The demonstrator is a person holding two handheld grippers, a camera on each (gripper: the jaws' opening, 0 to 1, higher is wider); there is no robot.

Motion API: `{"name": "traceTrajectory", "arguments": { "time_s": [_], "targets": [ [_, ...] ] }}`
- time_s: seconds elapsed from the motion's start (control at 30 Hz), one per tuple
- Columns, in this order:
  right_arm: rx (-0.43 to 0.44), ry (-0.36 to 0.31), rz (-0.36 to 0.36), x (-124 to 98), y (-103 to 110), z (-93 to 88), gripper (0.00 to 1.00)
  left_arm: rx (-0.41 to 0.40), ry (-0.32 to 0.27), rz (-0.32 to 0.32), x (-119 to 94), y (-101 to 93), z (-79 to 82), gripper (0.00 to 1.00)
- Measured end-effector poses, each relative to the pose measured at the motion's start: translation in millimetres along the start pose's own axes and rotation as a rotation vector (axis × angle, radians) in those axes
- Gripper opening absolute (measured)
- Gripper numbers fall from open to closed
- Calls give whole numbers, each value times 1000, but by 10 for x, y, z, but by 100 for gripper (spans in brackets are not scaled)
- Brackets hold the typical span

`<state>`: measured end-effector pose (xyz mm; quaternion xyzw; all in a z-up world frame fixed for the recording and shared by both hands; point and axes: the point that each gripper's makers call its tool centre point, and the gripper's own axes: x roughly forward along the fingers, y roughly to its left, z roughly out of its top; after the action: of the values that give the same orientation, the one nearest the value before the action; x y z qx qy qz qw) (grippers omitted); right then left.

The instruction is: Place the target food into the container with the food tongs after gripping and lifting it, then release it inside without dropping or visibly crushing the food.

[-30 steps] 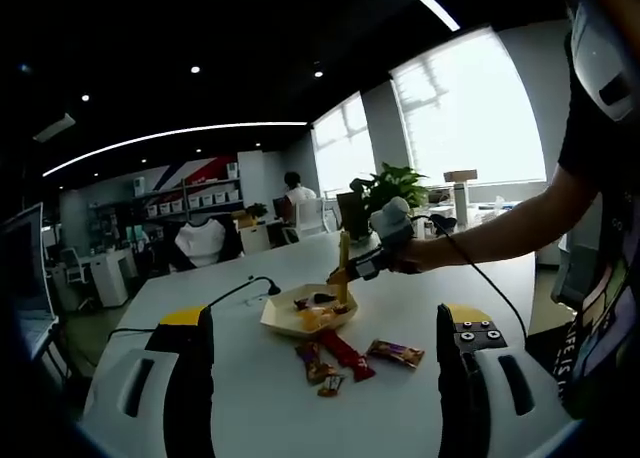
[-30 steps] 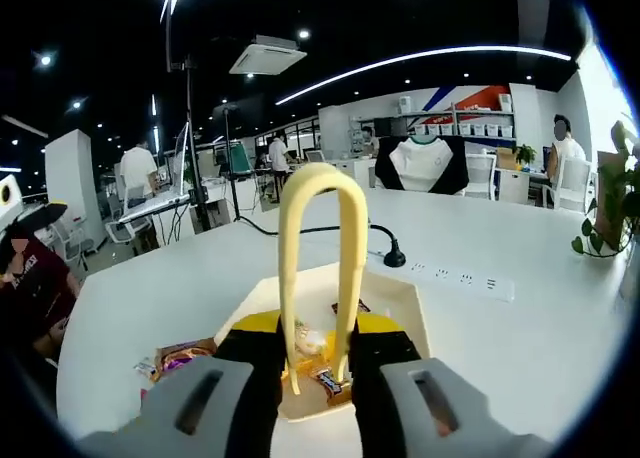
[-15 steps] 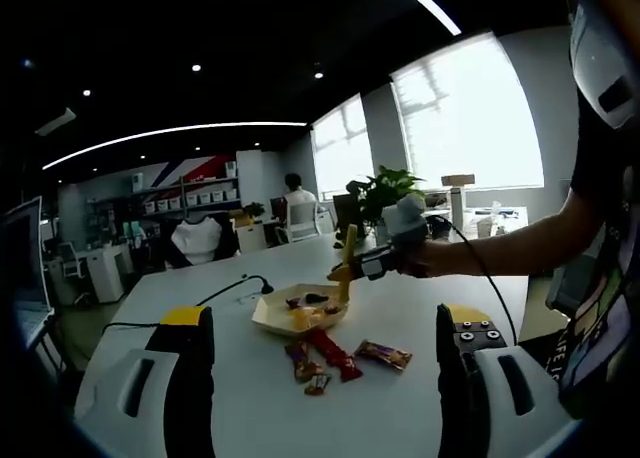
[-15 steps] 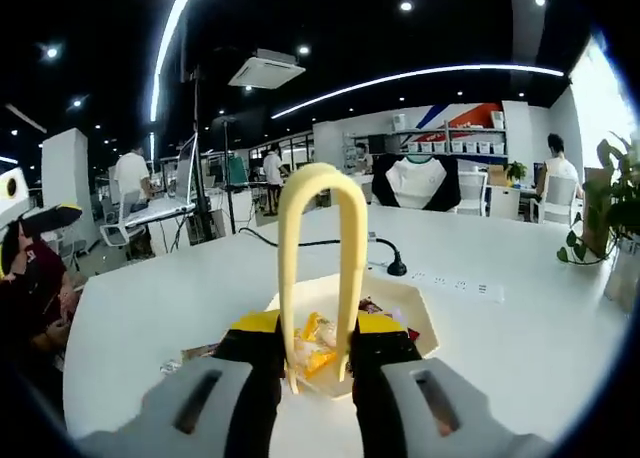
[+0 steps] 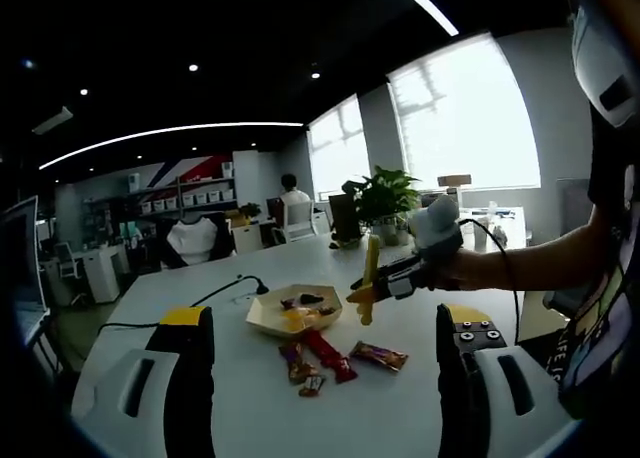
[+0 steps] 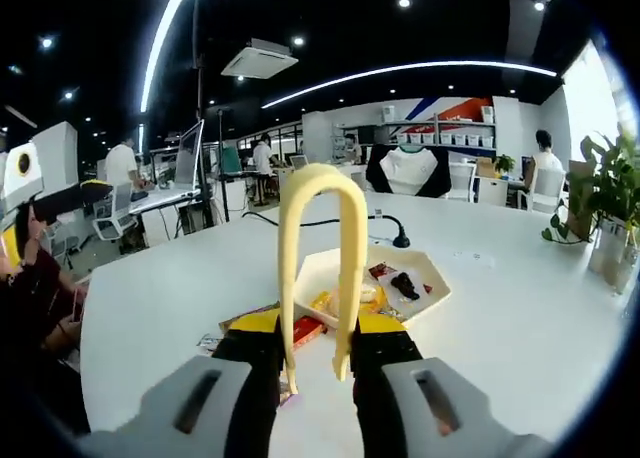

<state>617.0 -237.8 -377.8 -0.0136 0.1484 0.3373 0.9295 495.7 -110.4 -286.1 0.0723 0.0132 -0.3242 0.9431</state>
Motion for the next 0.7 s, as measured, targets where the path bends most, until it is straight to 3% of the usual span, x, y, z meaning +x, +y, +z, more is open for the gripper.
{"name": "traceTrajectory", "arguments": {
  "time_s": [0.17,0.4,0.5,0.57,0.6,0.67,0.7],
  "targets": [
    [58,20,-76,-54,70,-109,22,-2,-1,-2,7,-9,-6,98],
    [152,20,-116,-93,214,-202,22,-3,-1,-7,6,-10,-9,98],
    [122,28,-140,-95,276,-242,23,-4,3,-3,-2,3,-22,97],
    [164,35,-152,-85,301,-293,23,-7,2,-2,-7,7,-23,97],
    [123,87,-212,-120,256,-367,23,-9,3,-2,-9,8,-26,97],
    [53,49,-214,-101,291,-292,23,-13,1,0,-16,13,-22,97],
    [91,38,-205,-88,335,-287,23,-14,0,2,-19,17,-19,97]
  ]
}}
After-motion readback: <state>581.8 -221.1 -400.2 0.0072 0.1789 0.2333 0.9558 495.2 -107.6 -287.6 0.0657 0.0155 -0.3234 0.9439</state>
